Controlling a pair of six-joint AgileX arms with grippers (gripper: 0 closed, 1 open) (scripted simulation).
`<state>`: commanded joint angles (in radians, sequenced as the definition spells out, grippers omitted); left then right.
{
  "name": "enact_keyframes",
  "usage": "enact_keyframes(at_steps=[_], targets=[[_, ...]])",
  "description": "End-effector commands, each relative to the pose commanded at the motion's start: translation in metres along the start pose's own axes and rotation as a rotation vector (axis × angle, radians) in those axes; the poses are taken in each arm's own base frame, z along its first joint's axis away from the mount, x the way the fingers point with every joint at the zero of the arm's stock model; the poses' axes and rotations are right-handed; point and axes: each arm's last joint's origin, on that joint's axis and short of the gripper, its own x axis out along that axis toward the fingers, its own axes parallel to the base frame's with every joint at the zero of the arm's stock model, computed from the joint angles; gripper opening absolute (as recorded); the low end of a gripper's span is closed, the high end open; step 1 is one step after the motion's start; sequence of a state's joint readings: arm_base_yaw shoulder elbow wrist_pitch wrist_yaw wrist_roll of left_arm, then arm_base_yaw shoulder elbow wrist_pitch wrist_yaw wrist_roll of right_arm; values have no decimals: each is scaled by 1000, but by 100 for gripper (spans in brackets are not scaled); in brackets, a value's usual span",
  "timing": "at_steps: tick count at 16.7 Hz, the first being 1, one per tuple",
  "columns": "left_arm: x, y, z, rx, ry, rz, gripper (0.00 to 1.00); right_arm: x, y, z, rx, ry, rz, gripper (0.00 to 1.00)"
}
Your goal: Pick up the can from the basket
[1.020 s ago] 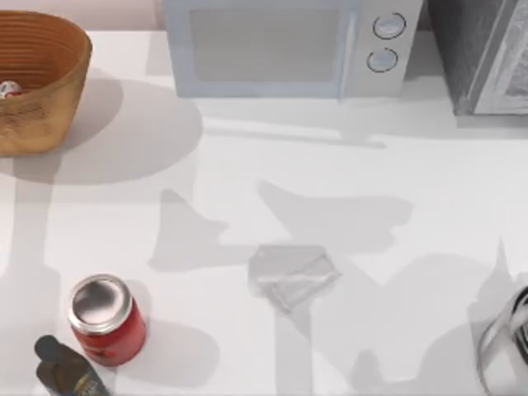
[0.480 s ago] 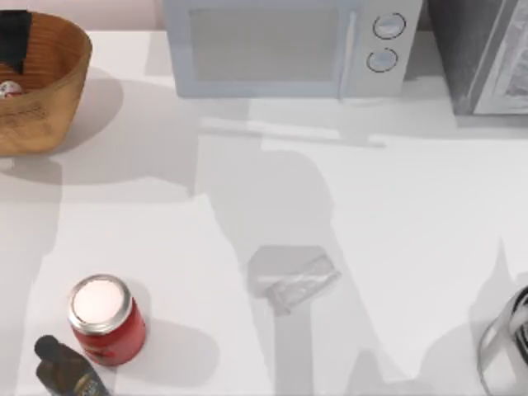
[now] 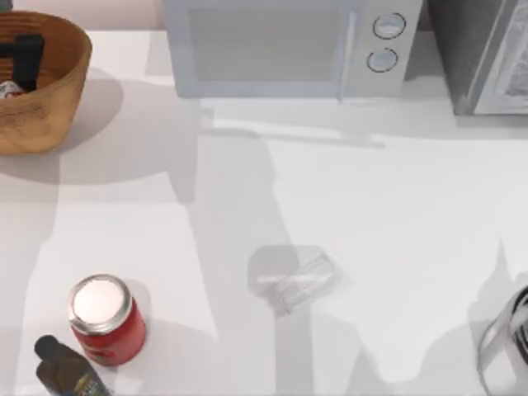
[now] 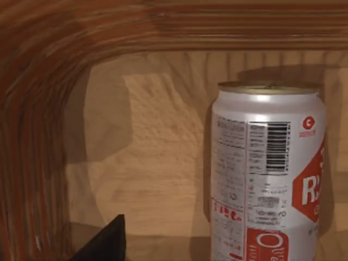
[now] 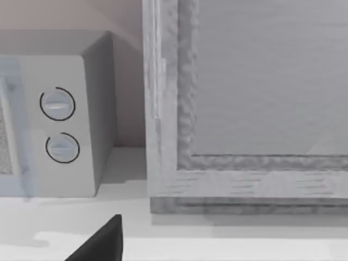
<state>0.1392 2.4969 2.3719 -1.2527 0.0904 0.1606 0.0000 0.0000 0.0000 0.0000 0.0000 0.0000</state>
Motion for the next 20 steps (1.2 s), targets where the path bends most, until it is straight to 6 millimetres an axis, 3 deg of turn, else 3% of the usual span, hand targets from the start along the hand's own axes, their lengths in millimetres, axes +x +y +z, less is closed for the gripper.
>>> enact_keyframes(at_steps=[5,12,16,20], targets=[[6,-2,1,2,1,0,100,0,0,0,0,0,0,100],[59,0,0,0,0,0,100,0,0,0,0,0,0,100],[60,0,0,0,0,0,100,0,0,0,0,0,0,100],[60,0,0,0,0,0,70,0,0,0,0,0,0,100]])
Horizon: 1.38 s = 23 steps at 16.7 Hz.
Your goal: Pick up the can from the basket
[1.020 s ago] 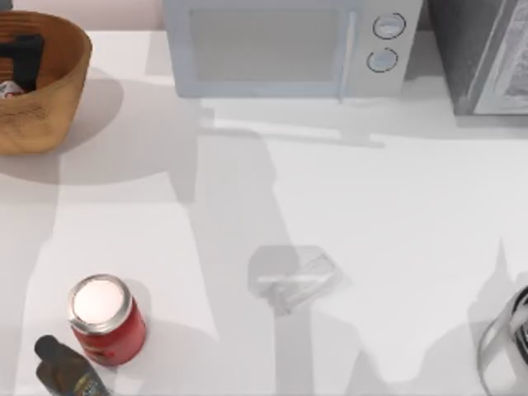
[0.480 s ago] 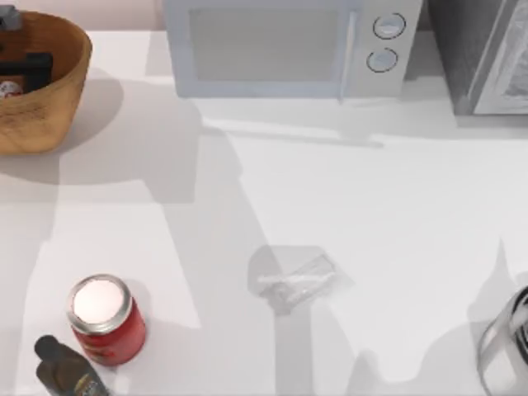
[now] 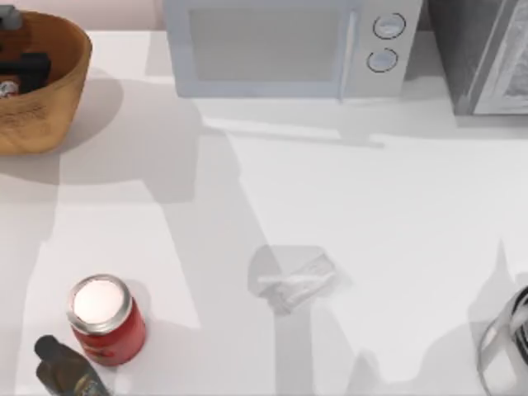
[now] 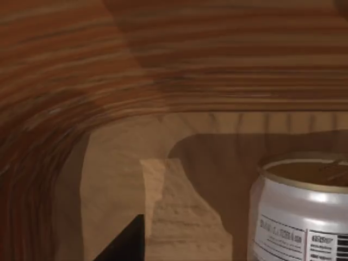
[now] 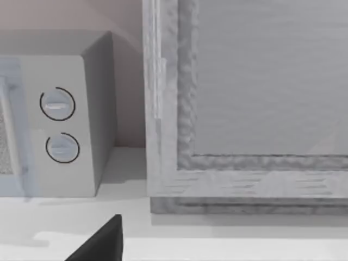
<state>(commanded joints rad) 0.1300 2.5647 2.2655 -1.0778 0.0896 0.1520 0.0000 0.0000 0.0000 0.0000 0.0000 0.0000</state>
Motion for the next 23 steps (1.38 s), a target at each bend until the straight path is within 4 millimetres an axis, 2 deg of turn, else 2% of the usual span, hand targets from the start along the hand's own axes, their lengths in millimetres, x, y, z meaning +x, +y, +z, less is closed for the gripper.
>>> enact_keyframes(at_steps=[9,17,18,23], targets=[[0,0,0,0,0,0,2,0,0,0,0,0,0,100],[0,0,0,0,0,0,0,0,0,0,0,0,0,100],[-19,1,2,-1,-35,14,0,0,0,0,0,0,0,100],[-20,-3,-10,-15,9,10,0,0,0,0,0,0,0,100]])
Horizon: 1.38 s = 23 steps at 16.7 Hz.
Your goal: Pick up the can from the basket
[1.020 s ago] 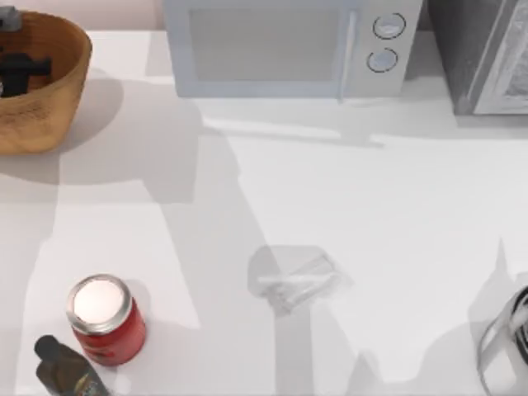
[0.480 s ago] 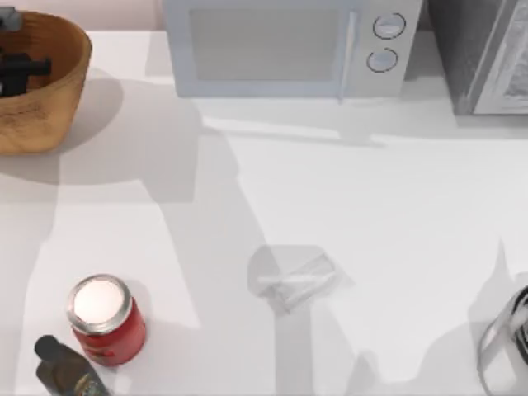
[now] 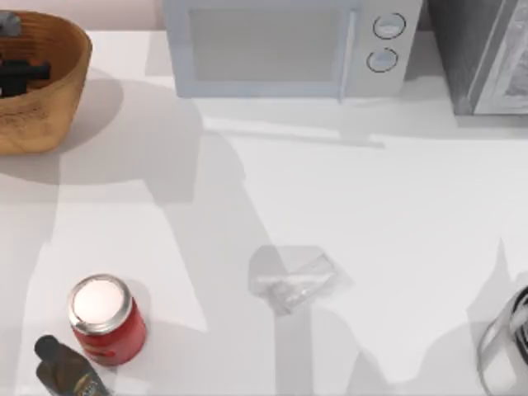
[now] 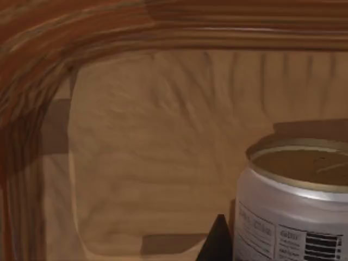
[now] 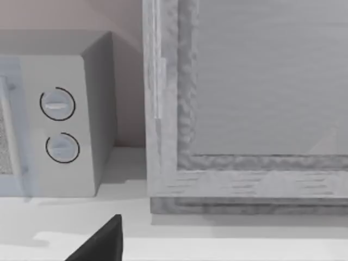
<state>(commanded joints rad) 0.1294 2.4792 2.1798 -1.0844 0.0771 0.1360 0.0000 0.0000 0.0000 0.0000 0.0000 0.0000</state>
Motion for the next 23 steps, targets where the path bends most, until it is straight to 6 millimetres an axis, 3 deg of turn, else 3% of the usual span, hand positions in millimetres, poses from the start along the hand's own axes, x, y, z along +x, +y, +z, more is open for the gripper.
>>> enact_keyframes(at_steps=[2,4,8,12,14,16,19,23], targets=[[-15,-4,-9,-7,-16,6,0,0,0,0,0,0,0,100],[-42,-8,-20,-13,-87,20,0,0,0,0,0,0,0,100],[-127,-20,-59,-26,-347,60,0,0,0,0,0,0,0,100],[-215,-40,-149,-26,-670,91,0,0,0,0,0,0,0,100],[-237,-51,-205,-21,-832,99,0,0,0,0,0,0,0,100],[-233,-59,-257,-13,-950,98,0,0,0,0,0,0,0,100],[-199,-67,-320,12,-1096,87,0,0,0,0,0,0,0,100],[-145,-71,-366,42,-1298,67,0,0,0,0,0,0,0,100]])
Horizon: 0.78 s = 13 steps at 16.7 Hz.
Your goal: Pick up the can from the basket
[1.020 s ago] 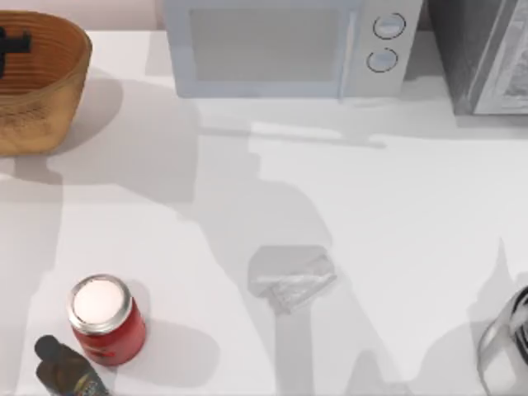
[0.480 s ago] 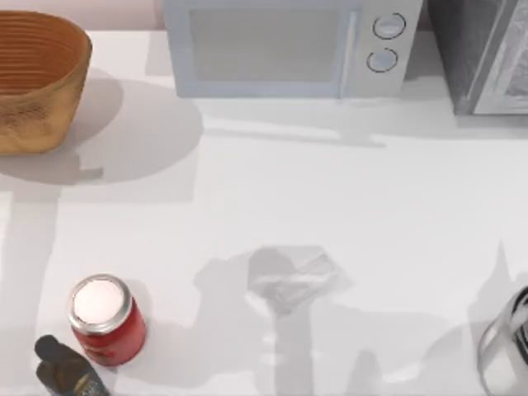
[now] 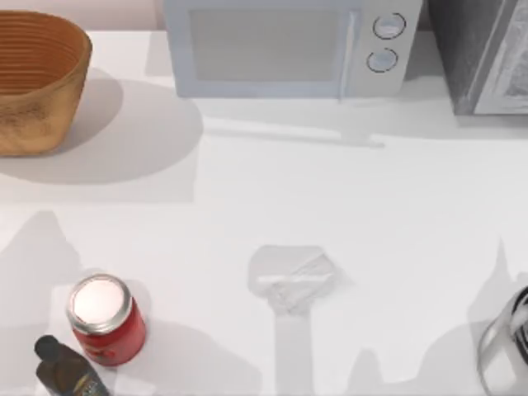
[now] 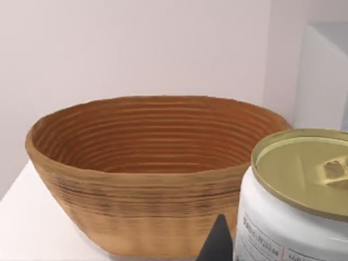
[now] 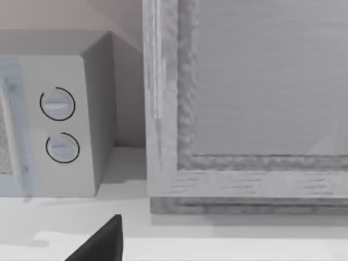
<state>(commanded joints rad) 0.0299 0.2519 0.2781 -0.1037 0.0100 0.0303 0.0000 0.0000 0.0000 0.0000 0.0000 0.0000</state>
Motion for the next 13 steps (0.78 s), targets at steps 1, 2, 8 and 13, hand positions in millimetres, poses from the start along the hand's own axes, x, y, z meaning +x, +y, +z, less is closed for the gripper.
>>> enact_keyframes(at_steps=[1,2,8,13], targets=[[-2,-1,-15,-1,-34,-5,0,0,0,0,0,0,0,100],[-3,-2,-28,-4,-59,-10,0,0,0,0,0,0,0,100],[-1,-5,-65,-26,-78,-19,0,0,0,0,0,0,0,100],[-1,-5,-65,-24,-72,-16,0,0,0,0,0,0,0,100]])
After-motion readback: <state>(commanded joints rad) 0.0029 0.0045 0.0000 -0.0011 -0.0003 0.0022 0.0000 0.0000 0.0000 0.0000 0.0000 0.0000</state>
